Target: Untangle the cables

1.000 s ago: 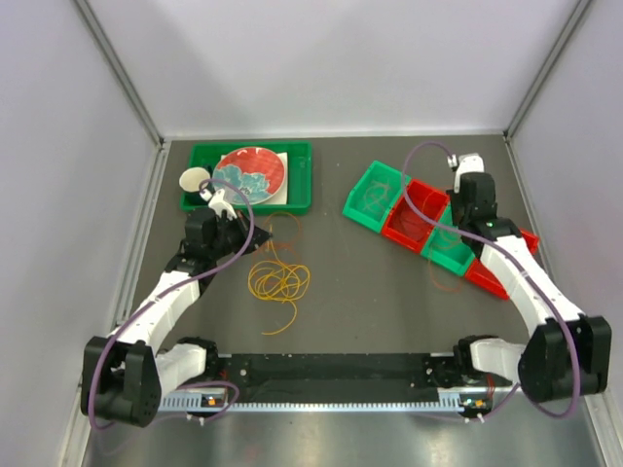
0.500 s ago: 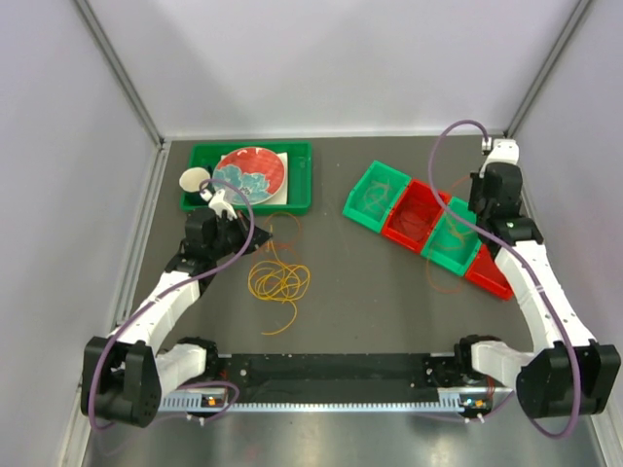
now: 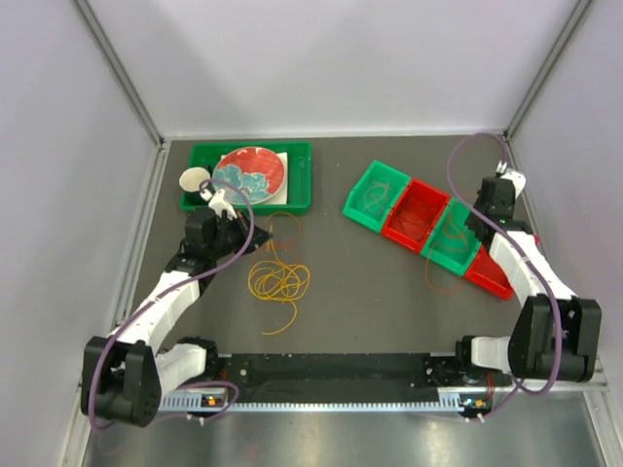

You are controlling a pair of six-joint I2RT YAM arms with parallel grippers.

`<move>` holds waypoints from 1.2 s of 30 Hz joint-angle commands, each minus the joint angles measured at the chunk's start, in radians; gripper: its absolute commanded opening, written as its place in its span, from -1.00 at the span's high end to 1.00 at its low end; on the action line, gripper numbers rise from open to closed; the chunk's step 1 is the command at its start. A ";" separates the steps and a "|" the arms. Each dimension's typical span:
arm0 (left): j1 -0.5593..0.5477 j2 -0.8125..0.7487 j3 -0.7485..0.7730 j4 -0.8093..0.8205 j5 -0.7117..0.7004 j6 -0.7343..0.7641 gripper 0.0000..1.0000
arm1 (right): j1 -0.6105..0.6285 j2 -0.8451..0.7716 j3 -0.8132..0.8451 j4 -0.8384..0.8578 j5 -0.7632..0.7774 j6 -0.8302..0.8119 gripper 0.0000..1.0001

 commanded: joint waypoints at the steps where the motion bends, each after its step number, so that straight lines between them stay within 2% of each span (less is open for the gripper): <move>1: -0.002 -0.013 0.027 0.037 0.001 0.017 1.00 | -0.005 0.076 -0.016 0.105 -0.071 0.151 1.00; 6: -0.004 -0.015 0.028 0.032 -0.002 0.025 1.00 | -0.005 0.147 -0.033 0.137 -0.059 0.180 1.00; 17: -0.004 0.005 0.031 0.044 -0.002 0.020 1.00 | -0.005 0.225 -0.029 0.141 -0.122 0.133 1.00; 27: -0.004 0.005 0.025 0.049 0.001 0.016 1.00 | -0.004 0.242 0.006 0.060 -0.108 0.068 0.99; 29: -0.002 0.005 0.025 0.052 0.000 0.014 1.00 | -0.004 0.227 0.017 0.043 -0.118 0.056 0.92; 32: -0.004 0.007 0.027 0.052 0.001 0.014 1.00 | -0.004 0.183 0.024 0.019 -0.120 0.040 0.65; 33: -0.004 0.005 0.025 0.053 0.004 0.014 1.00 | -0.004 0.172 0.033 0.011 -0.117 0.037 0.50; 36: -0.004 0.001 0.025 0.052 0.005 0.016 1.00 | -0.004 0.124 0.056 -0.016 -0.119 0.028 0.32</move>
